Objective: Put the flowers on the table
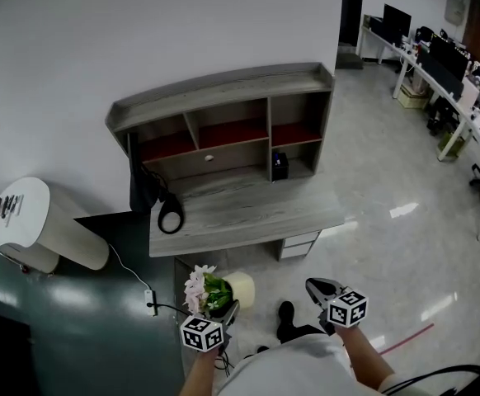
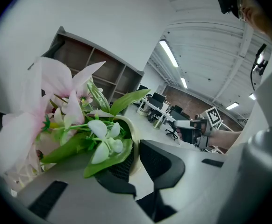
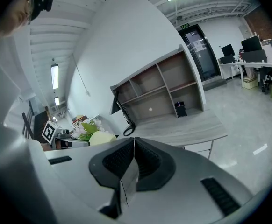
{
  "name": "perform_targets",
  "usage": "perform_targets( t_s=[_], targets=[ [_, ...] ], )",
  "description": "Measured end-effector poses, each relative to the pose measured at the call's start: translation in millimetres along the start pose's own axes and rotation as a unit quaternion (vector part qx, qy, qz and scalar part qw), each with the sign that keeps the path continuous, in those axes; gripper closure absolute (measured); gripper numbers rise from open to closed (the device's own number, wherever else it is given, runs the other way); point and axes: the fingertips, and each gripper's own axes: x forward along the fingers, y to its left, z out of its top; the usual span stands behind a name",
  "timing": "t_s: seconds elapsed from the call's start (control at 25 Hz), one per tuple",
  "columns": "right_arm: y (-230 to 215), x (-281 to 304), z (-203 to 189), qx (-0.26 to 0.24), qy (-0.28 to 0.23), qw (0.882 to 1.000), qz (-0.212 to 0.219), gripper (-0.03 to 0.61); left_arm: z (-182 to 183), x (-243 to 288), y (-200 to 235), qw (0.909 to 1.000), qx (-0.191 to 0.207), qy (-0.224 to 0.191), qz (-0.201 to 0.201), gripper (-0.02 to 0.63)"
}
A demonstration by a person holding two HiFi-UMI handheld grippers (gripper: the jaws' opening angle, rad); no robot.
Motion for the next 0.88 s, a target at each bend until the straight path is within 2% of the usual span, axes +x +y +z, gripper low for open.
perform_targets(
  t_s=[0.44,0.88],
  targets=[
    [-71,38,66,-0.002,0.002,1.0,0.024,0.558,59,74,17,0.9995,0.005,-0.001,0.032,0.561],
    [-121,63,103,0.001,0.004,0.999,0.032,0.558,95,127,23,0.9991,0.005,-0.006,0.042,0.561]
  ],
)
